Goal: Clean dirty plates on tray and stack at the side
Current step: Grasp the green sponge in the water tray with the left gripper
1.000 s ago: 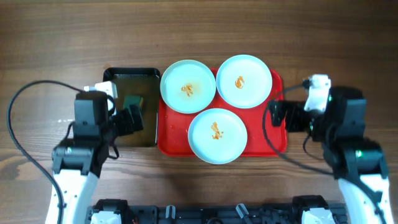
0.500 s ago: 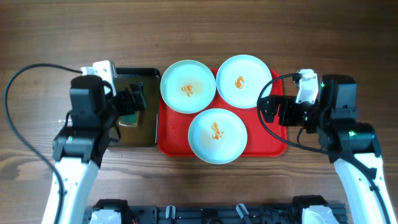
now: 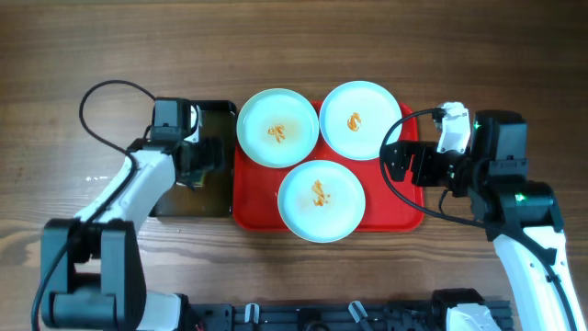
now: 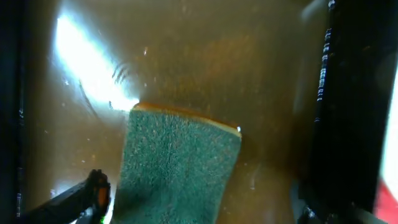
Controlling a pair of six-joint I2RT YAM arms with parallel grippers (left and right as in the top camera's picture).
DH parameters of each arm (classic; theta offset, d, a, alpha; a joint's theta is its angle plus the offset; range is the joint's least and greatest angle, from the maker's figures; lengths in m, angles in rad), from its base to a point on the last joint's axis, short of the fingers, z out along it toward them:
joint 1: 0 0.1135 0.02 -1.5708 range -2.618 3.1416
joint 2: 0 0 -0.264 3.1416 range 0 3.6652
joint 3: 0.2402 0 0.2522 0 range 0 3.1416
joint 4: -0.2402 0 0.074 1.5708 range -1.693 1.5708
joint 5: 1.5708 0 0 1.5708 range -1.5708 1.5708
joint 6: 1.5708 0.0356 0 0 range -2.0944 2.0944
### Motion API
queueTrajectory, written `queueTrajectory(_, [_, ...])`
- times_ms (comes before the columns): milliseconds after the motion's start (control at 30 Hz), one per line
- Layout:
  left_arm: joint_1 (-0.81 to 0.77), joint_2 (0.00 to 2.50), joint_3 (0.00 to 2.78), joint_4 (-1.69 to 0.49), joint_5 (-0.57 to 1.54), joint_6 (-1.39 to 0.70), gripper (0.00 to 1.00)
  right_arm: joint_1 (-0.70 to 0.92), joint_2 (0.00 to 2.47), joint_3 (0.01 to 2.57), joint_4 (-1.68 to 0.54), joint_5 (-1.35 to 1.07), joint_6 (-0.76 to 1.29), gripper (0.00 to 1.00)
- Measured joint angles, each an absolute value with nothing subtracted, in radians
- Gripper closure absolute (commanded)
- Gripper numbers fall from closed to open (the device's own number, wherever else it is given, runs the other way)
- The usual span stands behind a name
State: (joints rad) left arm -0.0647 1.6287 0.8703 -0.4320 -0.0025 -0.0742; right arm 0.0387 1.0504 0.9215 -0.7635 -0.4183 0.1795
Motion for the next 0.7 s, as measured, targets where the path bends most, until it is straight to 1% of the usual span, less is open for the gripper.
queueTrajectory(100, [-0.065, 1.65, 0.87, -0.432, -0.006, -0.065, 0.36, 0.039, 1.05, 0.921, -0.764, -0.418, 0.179, 0.01])
queueTrajectory(167, [-0.065, 1.653, 0.87, -0.443, -0.006, -0.065, 0.36, 0.039, 1.05, 0.921, -0.764, -0.418, 0.179, 0.01])
queueTrajectory(233, [-0.067, 1.653, 0.87, -0.465, -0.006, -0.072, 0.4, 0.039, 1.05, 0.921, -0.764, -0.418, 0.179, 0.01])
queueTrajectory(433, [-0.067, 1.653, 0.87, -0.52, -0.006, -0.112, 0.47, 0.039, 1.05, 0.921, -0.764, -0.418, 0.179, 0.01])
queueTrajectory(533, [-0.067, 1.653, 0.87, -0.528, -0.006, -0.122, 0.53, 0.039, 1.05, 0.921, -0.797, -0.418, 0.179, 0.01])
queueTrajectory(567, [-0.067, 1.653, 0.87, -0.528, -0.006, -0.125, 0.56, 0.039, 1.051, 0.921, -0.809, -0.418, 0.179, 0.0])
queueTrajectory(600, [-0.067, 1.653, 0.87, -0.528, -0.006, -0.129, 0.6, 0.039, 1.054, 0.921, -0.814, -0.418, 0.179, 0.01])
queueTrajectory(633, [-0.066, 1.653, 0.87, -0.528, -0.006, -0.134, 0.67, 0.039, 1.06, 0.921, -0.816, -0.419, 0.179, 0.01])
queueTrajectory(700, [-0.066, 1.653, 0.87, -0.527, -0.006, -0.144, 0.76, 0.039, 1.079, 0.916, -0.816, -0.42, 0.179, 0.06])
